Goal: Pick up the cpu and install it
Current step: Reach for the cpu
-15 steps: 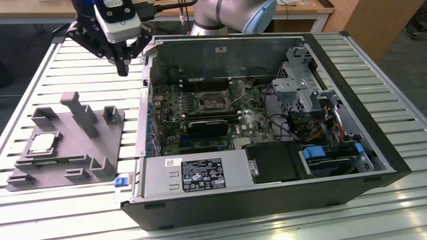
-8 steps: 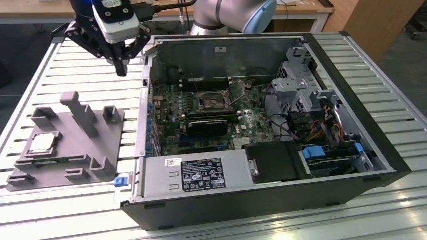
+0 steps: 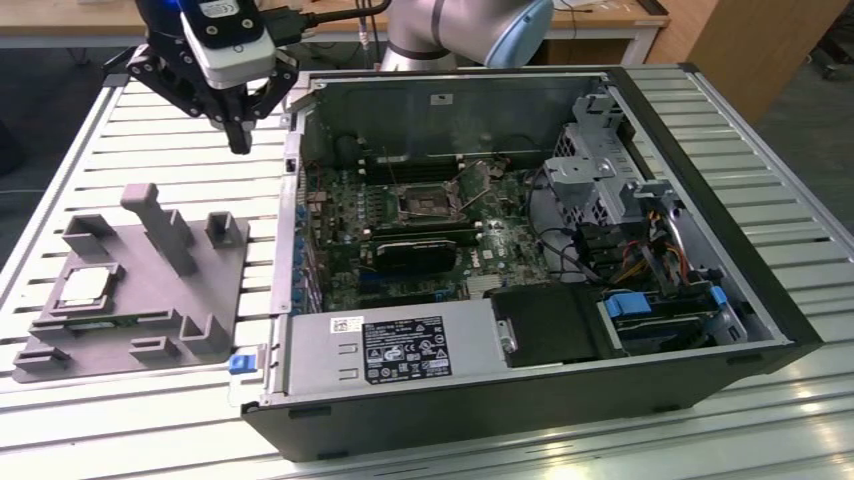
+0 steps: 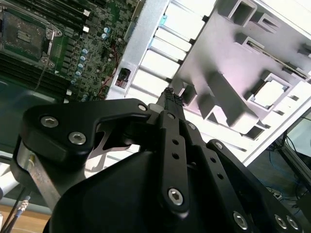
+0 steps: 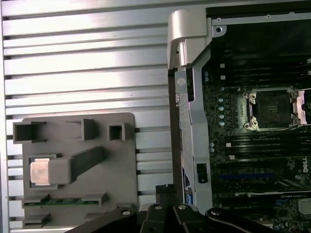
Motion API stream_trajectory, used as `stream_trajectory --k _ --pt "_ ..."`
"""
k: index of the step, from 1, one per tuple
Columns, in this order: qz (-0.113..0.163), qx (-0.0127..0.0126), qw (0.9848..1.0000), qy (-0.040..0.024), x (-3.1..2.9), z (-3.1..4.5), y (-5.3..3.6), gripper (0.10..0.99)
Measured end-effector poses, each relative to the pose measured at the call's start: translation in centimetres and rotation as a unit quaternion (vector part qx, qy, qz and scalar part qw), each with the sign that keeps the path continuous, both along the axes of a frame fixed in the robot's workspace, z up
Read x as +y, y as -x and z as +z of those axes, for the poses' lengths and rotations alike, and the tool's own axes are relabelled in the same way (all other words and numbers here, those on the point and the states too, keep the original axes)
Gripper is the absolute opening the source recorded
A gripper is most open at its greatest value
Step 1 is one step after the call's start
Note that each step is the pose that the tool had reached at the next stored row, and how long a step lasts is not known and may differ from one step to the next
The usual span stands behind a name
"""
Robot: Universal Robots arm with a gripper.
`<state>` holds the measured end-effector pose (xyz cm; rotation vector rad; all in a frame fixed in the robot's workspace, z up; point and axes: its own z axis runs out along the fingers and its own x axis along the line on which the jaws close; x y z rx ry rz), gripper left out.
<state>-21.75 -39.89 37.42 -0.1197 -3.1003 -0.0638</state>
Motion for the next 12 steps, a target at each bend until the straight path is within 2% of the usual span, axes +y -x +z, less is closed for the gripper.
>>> stream_trajectory --k 12 --pt "0.0 0.0027 1.0 0.0001 0.0 -0.11 0.4 0.106"
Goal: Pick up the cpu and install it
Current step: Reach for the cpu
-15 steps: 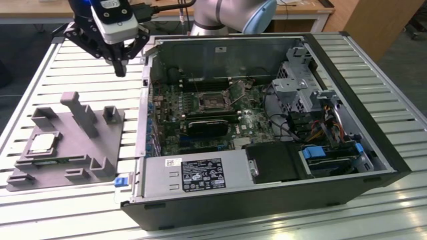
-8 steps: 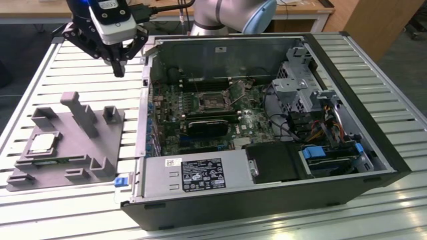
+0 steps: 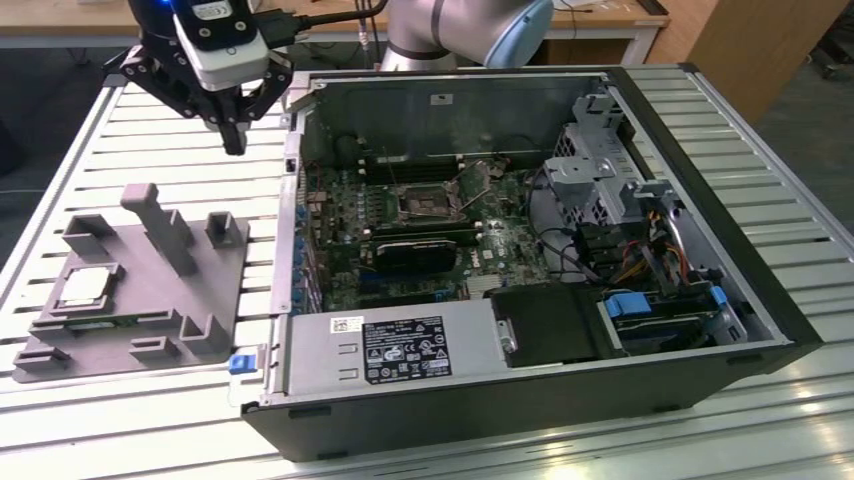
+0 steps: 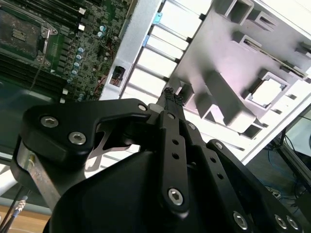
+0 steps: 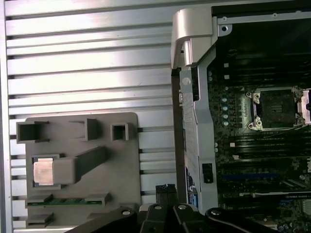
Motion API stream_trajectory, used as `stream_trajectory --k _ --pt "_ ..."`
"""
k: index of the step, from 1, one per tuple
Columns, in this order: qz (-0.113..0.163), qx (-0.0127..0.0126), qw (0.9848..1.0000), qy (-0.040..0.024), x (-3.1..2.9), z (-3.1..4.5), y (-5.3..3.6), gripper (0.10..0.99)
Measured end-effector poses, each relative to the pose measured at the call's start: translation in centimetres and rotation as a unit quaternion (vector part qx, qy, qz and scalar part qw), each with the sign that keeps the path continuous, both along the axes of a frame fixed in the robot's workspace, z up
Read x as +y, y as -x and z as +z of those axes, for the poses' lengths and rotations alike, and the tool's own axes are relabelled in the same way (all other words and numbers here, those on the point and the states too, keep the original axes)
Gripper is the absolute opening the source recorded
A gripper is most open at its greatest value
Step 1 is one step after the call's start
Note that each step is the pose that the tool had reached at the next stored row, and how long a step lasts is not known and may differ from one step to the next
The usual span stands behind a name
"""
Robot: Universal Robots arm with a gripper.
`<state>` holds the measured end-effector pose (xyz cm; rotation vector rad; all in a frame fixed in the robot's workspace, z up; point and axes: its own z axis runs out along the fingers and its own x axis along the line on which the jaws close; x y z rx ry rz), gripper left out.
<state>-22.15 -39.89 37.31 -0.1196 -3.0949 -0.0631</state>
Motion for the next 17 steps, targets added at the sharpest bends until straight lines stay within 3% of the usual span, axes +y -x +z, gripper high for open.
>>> stream_trajectory --k 17 --pt "0.0 0.0039 1.0 0.0 0.0 -0.18 0.58 0.106"
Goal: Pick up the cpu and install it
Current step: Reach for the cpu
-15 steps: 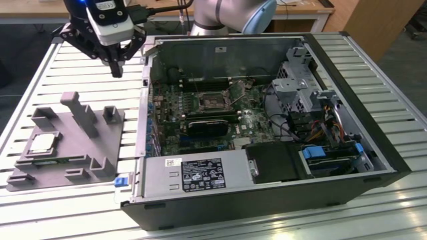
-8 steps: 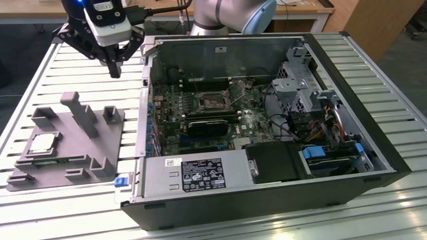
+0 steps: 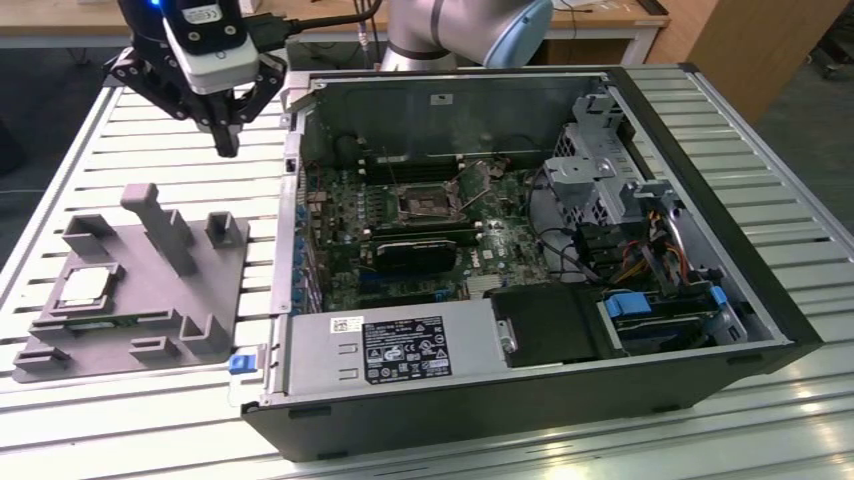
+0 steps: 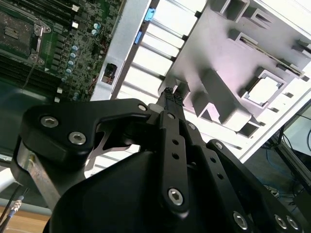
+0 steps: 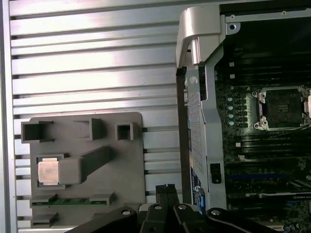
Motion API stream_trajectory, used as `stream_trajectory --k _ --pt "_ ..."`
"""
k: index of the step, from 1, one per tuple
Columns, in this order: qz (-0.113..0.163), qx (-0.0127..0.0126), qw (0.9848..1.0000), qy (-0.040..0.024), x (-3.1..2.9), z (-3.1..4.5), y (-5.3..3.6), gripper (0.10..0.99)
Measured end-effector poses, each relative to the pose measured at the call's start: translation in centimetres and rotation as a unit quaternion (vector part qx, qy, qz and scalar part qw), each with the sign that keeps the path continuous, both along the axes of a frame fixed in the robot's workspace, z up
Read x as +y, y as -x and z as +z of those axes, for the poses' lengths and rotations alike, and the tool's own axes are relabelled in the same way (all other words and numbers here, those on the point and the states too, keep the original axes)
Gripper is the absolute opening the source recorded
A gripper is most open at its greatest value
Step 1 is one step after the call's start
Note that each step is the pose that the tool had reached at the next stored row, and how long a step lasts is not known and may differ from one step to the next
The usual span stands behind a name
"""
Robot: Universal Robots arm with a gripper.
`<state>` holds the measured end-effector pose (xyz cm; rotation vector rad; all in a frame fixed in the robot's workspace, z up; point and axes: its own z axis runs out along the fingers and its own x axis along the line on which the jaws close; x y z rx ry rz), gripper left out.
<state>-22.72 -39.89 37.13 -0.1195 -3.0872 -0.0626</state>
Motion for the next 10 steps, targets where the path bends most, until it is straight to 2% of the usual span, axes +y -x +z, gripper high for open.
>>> stream_trajectory --k 10 --pt "0.0 0.0023 1.0 0.0 0.0 -0.1 0.32 0.106"
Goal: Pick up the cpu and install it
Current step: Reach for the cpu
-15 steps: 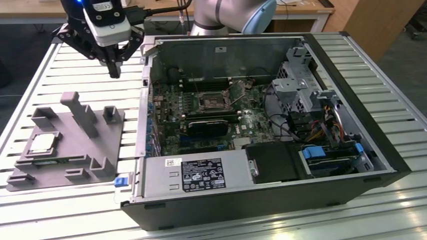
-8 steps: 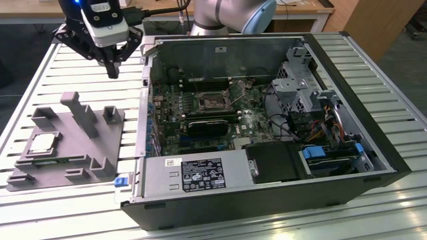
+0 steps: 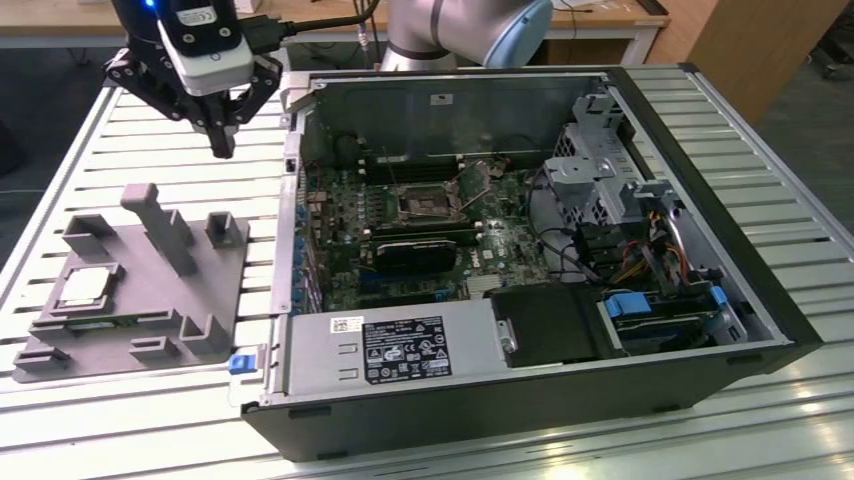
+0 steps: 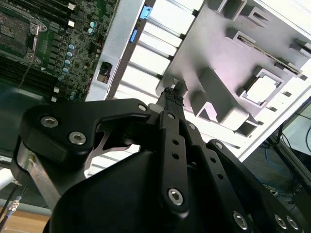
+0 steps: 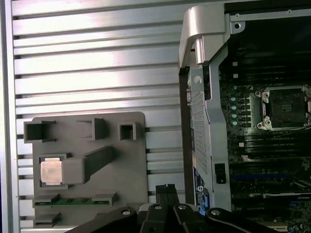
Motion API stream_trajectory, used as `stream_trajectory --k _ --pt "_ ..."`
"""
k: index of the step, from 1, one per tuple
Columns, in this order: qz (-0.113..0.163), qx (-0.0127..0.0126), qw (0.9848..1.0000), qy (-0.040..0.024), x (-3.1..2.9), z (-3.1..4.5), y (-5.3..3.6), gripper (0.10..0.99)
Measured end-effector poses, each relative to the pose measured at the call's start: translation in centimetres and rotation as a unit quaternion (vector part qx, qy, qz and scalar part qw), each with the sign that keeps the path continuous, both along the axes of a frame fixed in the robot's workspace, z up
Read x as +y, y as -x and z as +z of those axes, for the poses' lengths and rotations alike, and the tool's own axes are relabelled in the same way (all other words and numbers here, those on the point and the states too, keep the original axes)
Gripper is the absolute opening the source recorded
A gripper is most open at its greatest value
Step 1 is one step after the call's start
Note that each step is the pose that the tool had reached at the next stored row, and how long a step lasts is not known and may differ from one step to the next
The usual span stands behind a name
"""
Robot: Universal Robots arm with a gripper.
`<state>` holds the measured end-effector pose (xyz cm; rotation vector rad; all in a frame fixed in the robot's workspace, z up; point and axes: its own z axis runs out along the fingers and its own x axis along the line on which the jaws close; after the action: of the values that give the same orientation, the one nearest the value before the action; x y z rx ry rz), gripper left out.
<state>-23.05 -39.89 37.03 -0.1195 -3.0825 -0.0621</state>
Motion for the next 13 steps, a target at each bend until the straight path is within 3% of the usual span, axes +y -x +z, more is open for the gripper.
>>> stream_trajectory --k 13 --pt "0.0 0.0027 1.0 0.0 0.0 -0.13 0.44 0.106"
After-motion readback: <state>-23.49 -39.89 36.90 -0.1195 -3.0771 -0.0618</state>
